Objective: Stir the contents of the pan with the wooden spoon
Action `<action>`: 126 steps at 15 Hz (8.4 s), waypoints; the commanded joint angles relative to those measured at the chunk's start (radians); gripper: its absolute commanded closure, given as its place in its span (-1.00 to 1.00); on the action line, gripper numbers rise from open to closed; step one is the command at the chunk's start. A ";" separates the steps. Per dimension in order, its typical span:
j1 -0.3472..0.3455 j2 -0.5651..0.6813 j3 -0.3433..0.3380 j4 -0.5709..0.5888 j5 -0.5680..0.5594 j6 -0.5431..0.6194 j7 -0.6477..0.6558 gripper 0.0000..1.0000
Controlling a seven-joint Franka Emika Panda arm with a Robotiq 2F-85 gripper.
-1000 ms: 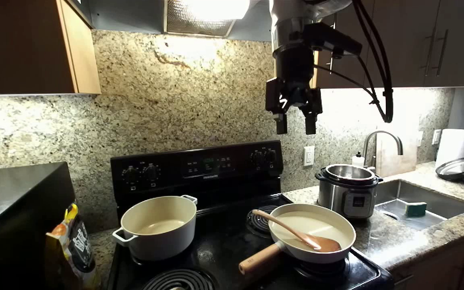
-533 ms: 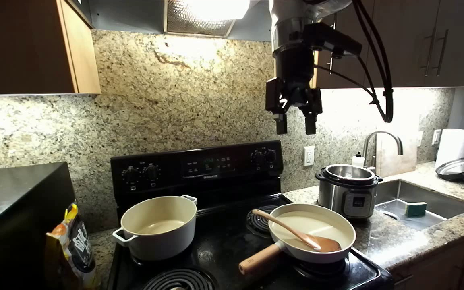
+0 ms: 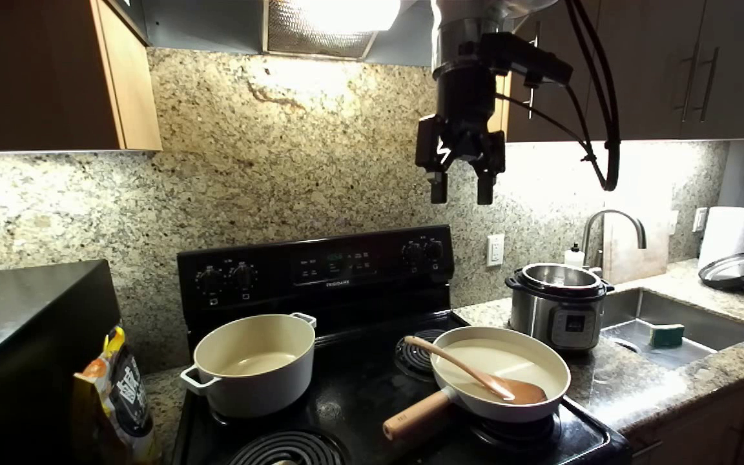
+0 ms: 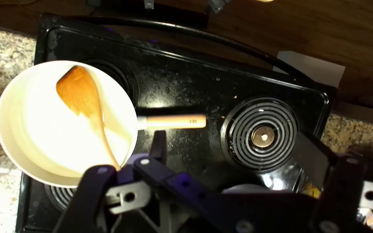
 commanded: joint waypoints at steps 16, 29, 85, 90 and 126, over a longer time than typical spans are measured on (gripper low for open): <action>-0.072 0.180 0.027 0.040 -0.086 0.277 0.217 -1.00; -0.071 0.582 -0.018 0.236 -0.311 0.221 0.005 -1.00; -0.211 0.979 0.027 0.039 -0.324 1.291 -0.520 -0.37; -0.230 0.998 0.048 0.071 -0.320 1.247 -0.537 0.34; -0.747 1.009 0.535 -0.023 -0.312 1.770 -0.524 0.79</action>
